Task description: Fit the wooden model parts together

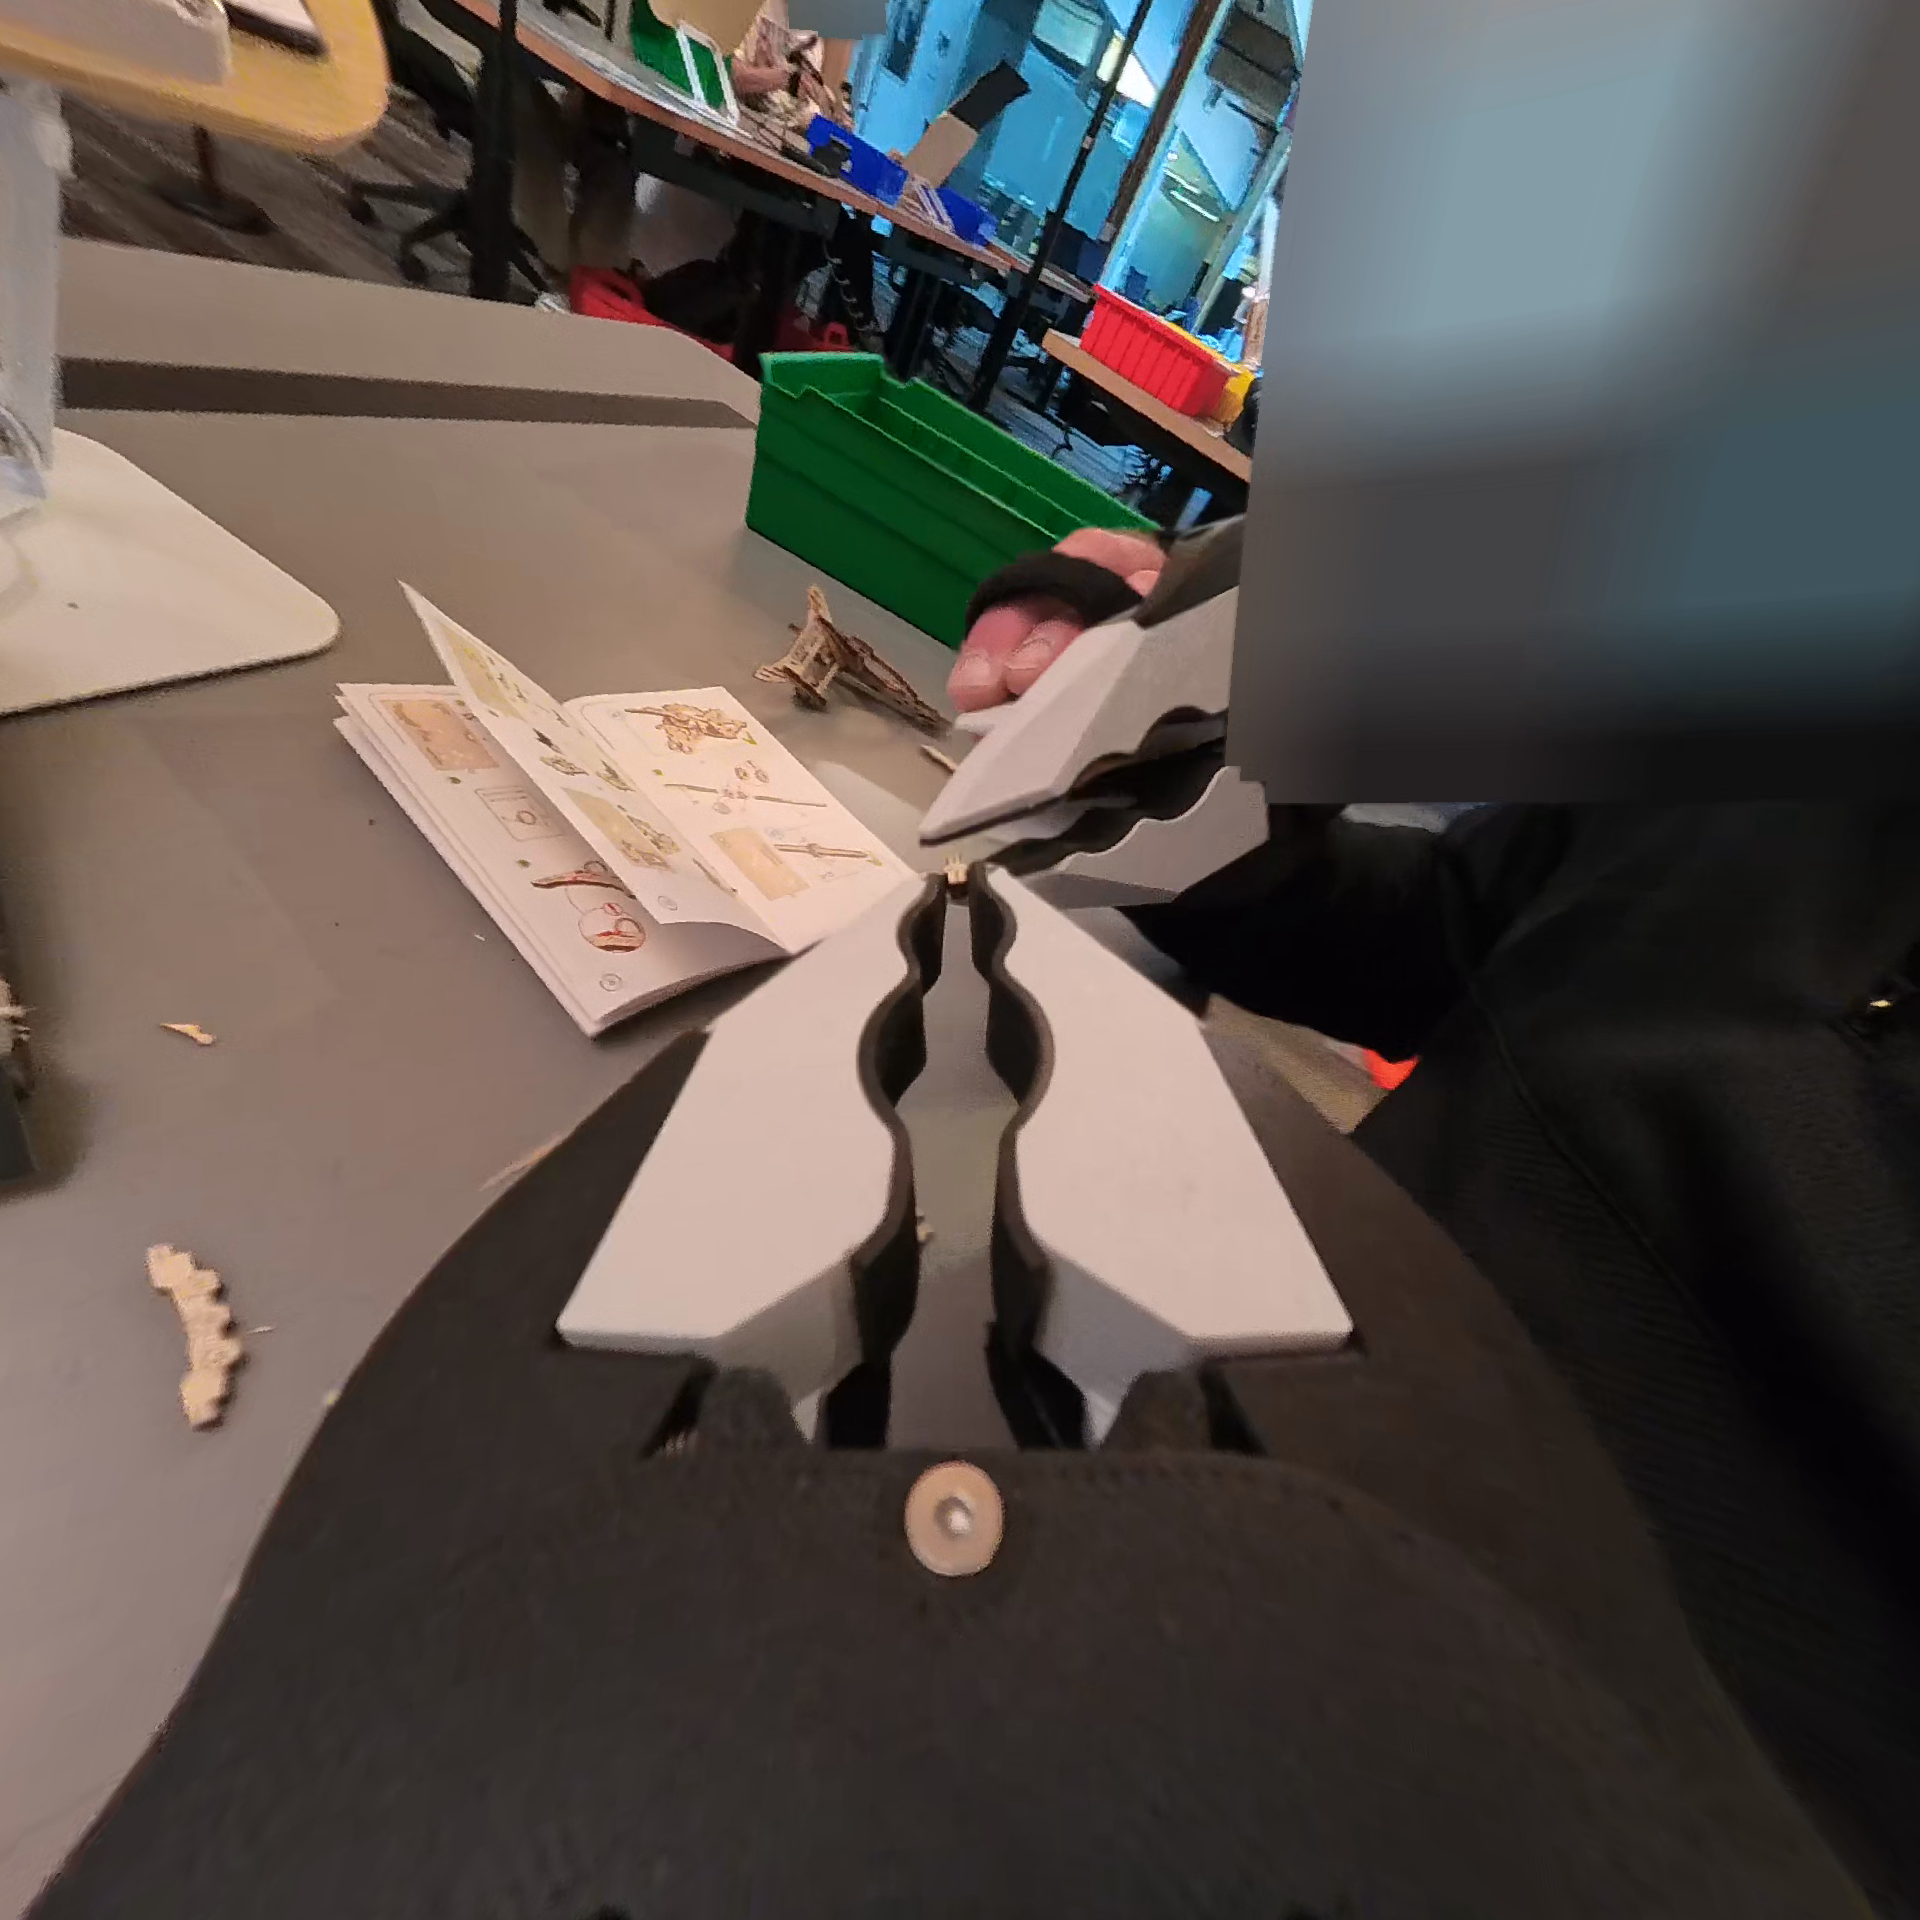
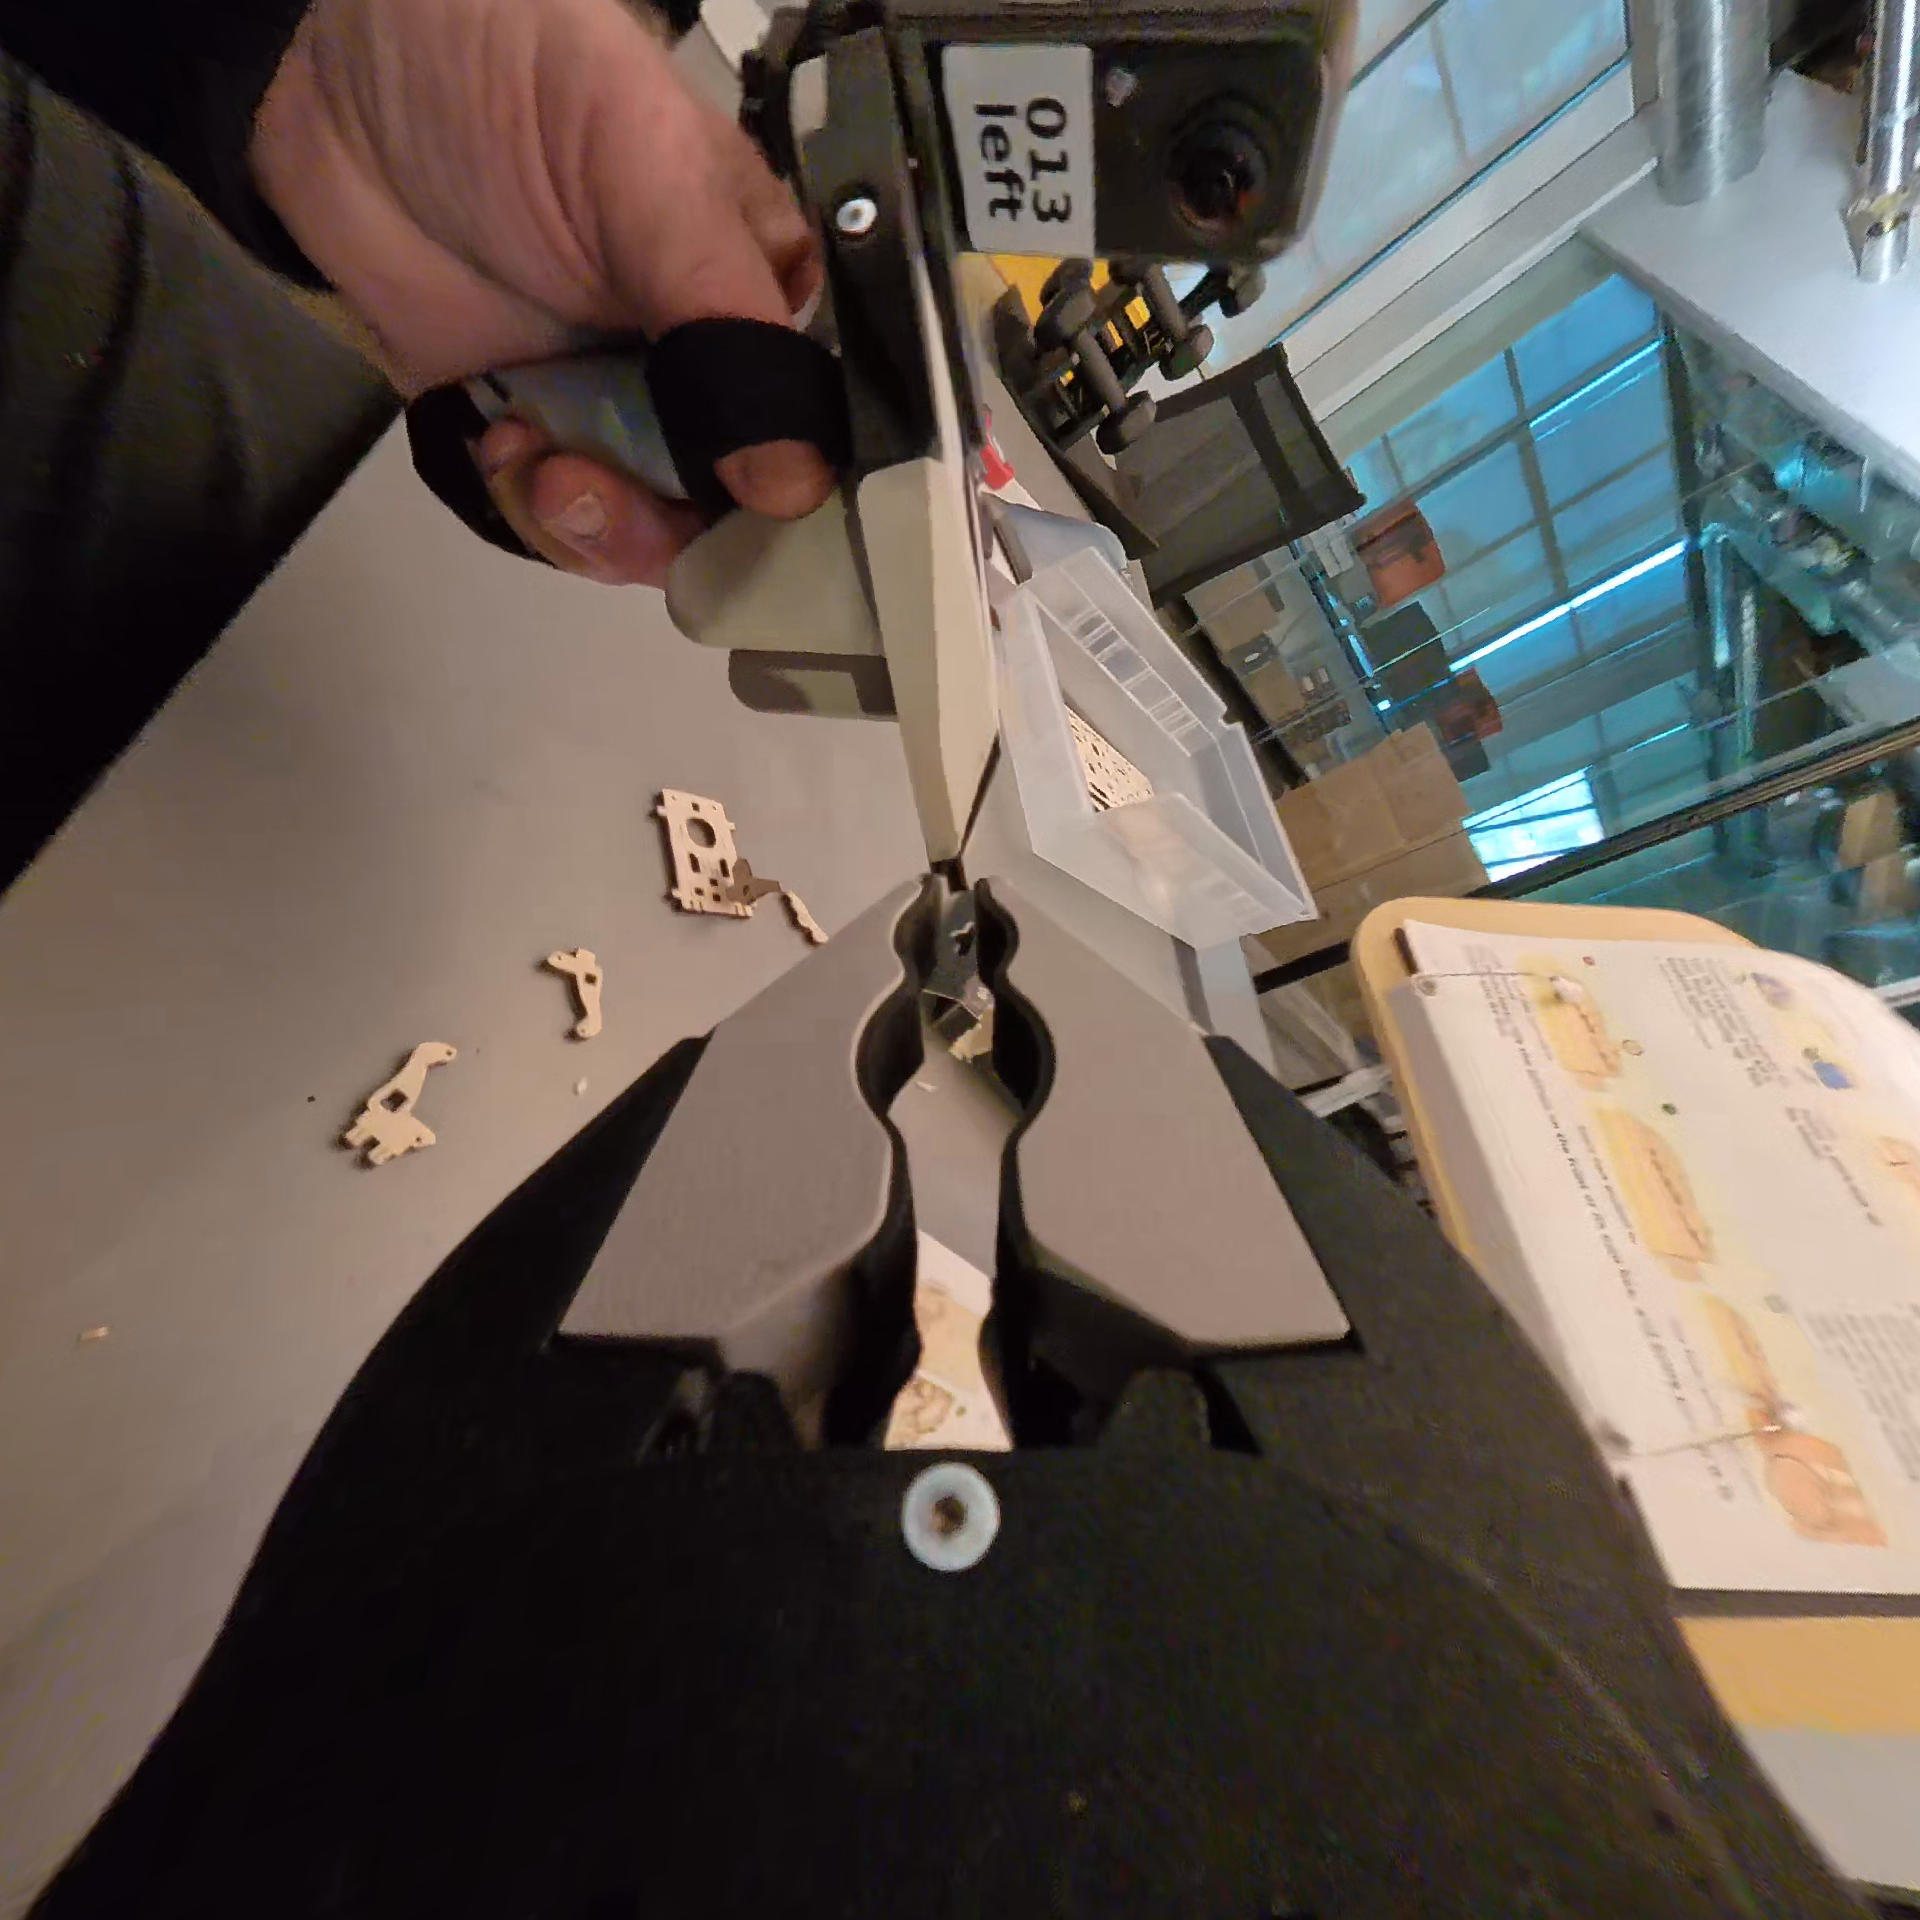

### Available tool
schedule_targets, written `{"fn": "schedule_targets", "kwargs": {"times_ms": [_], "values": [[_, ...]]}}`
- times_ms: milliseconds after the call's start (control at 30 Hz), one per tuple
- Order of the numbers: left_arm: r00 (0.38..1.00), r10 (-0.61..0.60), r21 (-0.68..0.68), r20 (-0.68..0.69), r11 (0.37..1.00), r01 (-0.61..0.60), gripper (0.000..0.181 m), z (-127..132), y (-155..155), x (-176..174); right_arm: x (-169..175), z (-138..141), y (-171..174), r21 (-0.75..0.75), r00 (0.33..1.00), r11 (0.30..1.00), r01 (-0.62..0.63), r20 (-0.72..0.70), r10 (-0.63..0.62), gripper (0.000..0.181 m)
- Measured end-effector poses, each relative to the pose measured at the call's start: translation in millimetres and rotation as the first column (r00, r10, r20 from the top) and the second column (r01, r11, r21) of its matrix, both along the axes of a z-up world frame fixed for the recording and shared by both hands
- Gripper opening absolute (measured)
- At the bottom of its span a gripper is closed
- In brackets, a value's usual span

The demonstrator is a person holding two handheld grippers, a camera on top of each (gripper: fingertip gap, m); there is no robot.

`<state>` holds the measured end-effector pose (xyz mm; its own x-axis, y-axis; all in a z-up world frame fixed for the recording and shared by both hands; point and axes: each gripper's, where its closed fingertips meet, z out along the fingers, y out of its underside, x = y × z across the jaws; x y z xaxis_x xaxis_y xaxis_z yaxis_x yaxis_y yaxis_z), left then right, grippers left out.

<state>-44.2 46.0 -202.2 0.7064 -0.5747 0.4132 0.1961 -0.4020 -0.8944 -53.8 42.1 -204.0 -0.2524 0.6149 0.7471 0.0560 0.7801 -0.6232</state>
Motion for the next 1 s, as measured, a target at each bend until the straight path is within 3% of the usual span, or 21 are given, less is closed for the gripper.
{"fn": "schedule_targets", "kwargs": {"times_ms": [100, 200, 300, 433, 533, 700, 800, 1000], "values": [[0.990, 0.050, 0.054, -0.132, 0.998, -0.043, 0.002, -1, 1, -5, 2, 2, 3, -0.216, 0.999, 0.976, -0.009, 0.045, 0.019, 0.011], [0.954, 0.102, 0.115, -0.282, 0.991, -0.072, 0.002, -3, 2, -5, 3, 7, 5, -0.496, 0.995, 0.868, -0.014, 0.081, 0.063, 0.002], [0.870, 0.167, 0.194, -0.463, 0.977, -0.084, 0.002, -5, 3, -4, 2, 5, 3, -0.749, 0.981, 0.662, -0.009, 0.121, 0.150, 0.001], [0.738, 0.260, 0.290, -0.622, 0.953, -0.092, 0.002, -4, 4, -6, 1, 5, 8, -0.921, 0.973, 0.389, 0.006, 0.095, 0.211, 0.002], [0.671, 0.301, 0.338, -0.678, 0.938, -0.079, 0.002, -2, 4, -5, 2, 8, 7, -0.981, 0.961, 0.192, -0.002, 0.051, 0.271, 0.004], [0.603, 0.332, 0.383, -0.725, 0.922, -0.048, 0.001, -1, 2, -1, 0, 5, 0, -1.000, 0.932, -0.010, 0.010, 0.006, 0.364, 0.007], [0.573, 0.353, 0.400, -0.739, 0.915, -0.048, 0.002, 1, 2, -2, 1, 5, 1, -0.997, 0.923, -0.076, 0.013, -0.017, 0.385, 0.007], [0.595, 0.345, 0.401, -0.726, 0.915, -0.041, 0.002, 3, 1, -1, 3, 8, -3, -0.987, 0.891, -0.159, 0.008, -0.065, 0.449, 0.002]]}}
